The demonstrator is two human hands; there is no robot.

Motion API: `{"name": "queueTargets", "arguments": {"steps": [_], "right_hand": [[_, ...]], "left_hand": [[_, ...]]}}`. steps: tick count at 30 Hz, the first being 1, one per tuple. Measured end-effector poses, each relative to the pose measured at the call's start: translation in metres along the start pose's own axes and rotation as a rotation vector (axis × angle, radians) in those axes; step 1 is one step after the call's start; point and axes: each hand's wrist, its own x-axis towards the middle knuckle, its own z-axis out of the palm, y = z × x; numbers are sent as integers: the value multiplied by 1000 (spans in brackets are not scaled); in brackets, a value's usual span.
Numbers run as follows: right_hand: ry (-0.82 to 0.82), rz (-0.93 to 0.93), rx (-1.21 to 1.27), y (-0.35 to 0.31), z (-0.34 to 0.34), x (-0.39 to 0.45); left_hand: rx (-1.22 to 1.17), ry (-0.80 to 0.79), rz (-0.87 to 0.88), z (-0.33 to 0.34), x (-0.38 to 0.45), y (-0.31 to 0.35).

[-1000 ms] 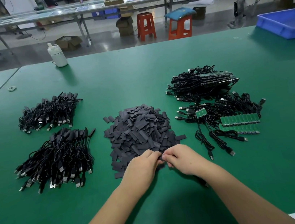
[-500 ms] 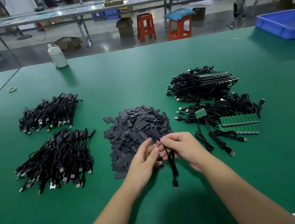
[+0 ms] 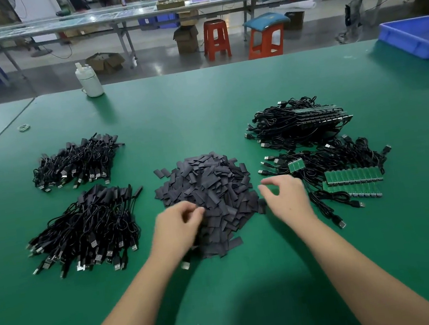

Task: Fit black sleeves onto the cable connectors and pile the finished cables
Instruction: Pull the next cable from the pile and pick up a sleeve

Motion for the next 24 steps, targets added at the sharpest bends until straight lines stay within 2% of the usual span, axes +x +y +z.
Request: {"name": "queueTargets", "arguments": {"steps": [2, 4, 7, 9, 11, 14, 19, 21, 24], "right_hand": [[18, 86, -196, 25, -5, 10], [-16, 150, -262, 42, -6, 15], [-60, 133, -374, 54, -1, 13], [-15, 124, -356, 56, 1, 11], [56, 146, -235, 57, -1, 13], [60, 220, -122, 55, -9, 25], [21, 313, -21, 49, -14, 43], [-12, 311, -18, 45, -13, 45], [-86, 212, 112, 37, -10, 43]], "left_hand": [[198, 92, 0, -22, 16, -21], [301, 177, -30, -47, 34, -46], [454, 285, -123, -79, 58, -80], [536, 256, -227, -91, 67, -95], [639, 218, -274, -95, 67, -104], [828, 254, -168, -89, 62, -105], [755, 312, 172, -58, 50, -80], [684, 266, 276, -41, 42, -61], [516, 93, 363, -13, 29, -30]]}}
